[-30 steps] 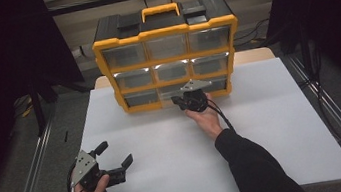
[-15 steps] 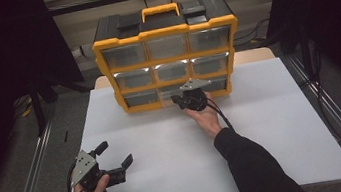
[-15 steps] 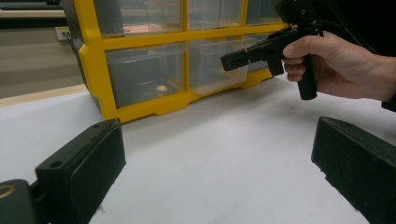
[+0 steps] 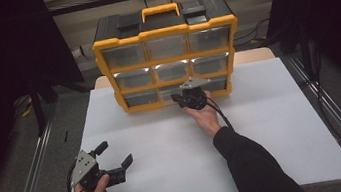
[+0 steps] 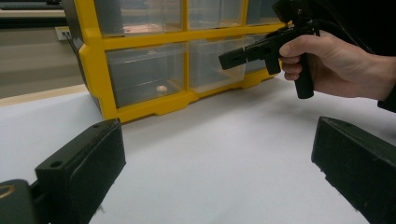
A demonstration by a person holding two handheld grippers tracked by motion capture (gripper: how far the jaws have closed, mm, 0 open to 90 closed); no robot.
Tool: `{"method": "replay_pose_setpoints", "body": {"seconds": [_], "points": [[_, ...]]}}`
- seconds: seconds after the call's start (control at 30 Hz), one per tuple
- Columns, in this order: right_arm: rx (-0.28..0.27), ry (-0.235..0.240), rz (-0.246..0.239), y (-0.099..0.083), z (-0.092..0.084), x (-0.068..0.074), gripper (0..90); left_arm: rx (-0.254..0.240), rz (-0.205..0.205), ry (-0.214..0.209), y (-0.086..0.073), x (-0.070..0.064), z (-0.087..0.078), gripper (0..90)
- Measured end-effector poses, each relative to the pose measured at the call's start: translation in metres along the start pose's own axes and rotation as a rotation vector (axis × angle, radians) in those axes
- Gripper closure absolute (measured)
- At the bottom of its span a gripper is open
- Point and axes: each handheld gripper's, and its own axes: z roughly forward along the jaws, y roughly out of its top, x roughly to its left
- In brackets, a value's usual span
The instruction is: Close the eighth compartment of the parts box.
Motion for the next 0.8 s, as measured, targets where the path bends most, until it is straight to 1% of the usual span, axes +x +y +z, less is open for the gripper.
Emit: {"method": "replay_pose_setpoints", "body": {"seconds": [0.07,0.1,0.13,0.23,0.3,0.4,0.67,0.73,0.8], "points": [[0.0,0.003,-0.003,0.0003,0.0002,-0.0002,90.0,0.0,0.001,-0.006,-0.0001,0.0002,0.0002,2.6],[0.002,0.002,-0.006,0.0008,0.0003,-0.0004,90.0,0.0,0.007,-0.003,0.0001,0.0003,0.0002,2.6],[0.002,-0.004,-0.01,0.0014,0.0003,-0.0008,90.0,0.001,0.003,-0.003,0.0001,0.0,0.0001,2.6],[0.002,-0.002,-0.004,0.0025,0.0003,-0.0023,90.0,0.001,0.003,-0.006,-0.0002,0.0005,0.0001,2.6],[0.001,-0.004,-0.004,0.0022,0.0006,-0.0034,90.0,0.003,0.003,-0.001,-0.0001,0.0002,-0.0001,2.6],[0.0,-0.007,-0.004,0.0024,0.0012,-0.0035,90.0,0.001,0.005,-0.008,-0.0001,0.0005,0.0002,2.6],[0.0,-0.017,-0.002,0.0036,0.0034,-0.004,90.0,0.0,-0.001,-0.002,-0.0001,0.0,0.0001,2.6],[-0.001,-0.02,-0.001,0.0037,0.0039,-0.0039,90.0,0.007,0.008,-0.003,-0.0001,0.0009,-0.0004,2.6],[-0.001,-0.018,-0.002,0.004,0.0041,-0.004,90.0,0.007,0.007,-0.008,-0.0002,0.0012,-0.0002,2.6]]}}
